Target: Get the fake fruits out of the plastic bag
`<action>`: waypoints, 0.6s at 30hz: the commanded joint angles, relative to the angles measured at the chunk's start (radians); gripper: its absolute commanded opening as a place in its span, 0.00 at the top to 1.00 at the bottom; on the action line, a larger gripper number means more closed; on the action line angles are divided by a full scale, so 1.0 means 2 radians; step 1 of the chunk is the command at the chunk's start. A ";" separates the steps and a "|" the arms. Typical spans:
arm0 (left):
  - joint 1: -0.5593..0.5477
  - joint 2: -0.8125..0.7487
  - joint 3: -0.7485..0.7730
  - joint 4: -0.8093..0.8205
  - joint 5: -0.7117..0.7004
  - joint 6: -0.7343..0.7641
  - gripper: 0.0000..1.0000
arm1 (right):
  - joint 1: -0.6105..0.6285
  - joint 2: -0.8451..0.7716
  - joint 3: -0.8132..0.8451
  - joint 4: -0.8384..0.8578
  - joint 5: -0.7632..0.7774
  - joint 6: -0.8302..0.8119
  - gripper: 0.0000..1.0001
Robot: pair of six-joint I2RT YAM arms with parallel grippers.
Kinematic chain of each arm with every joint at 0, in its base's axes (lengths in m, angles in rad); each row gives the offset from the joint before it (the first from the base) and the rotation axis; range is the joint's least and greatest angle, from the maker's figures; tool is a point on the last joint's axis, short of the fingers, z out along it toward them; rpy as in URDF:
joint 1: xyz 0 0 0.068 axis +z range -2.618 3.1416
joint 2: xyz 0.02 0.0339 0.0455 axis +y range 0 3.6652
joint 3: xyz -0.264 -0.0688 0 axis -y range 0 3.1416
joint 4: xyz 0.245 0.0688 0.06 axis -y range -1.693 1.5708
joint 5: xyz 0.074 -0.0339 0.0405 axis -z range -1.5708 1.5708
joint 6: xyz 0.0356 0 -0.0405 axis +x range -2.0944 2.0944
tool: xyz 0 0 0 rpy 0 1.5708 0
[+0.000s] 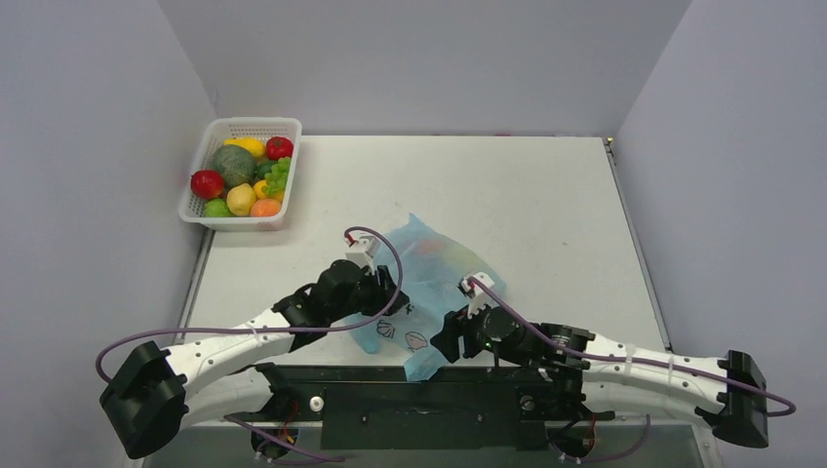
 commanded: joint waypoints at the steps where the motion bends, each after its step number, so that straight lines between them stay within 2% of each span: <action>1: 0.003 -0.002 0.044 0.012 -0.016 -0.002 0.72 | 0.059 -0.051 0.057 -0.066 0.107 -0.067 0.35; 2: 0.002 -0.004 0.053 0.007 -0.022 -0.004 0.85 | 0.071 -0.054 0.072 -0.076 0.133 -0.073 0.32; 4: 0.003 -0.009 0.062 -0.002 -0.024 -0.007 0.90 | 0.076 -0.051 0.092 -0.086 0.168 -0.091 0.27; 8: 0.003 -0.020 0.075 -0.008 -0.017 -0.013 0.95 | 0.077 0.007 0.134 -0.097 0.229 -0.132 0.25; 12: 0.003 -0.030 0.086 -0.011 -0.010 -0.017 0.97 | 0.083 0.053 0.136 -0.052 0.291 -0.200 0.24; 14: 0.002 -0.034 0.090 -0.011 -0.009 -0.017 0.97 | 0.084 0.079 0.140 -0.030 0.298 -0.222 0.23; 18: 0.003 -0.032 0.095 -0.030 -0.004 -0.019 1.00 | 0.089 0.138 0.159 0.002 0.353 -0.235 0.23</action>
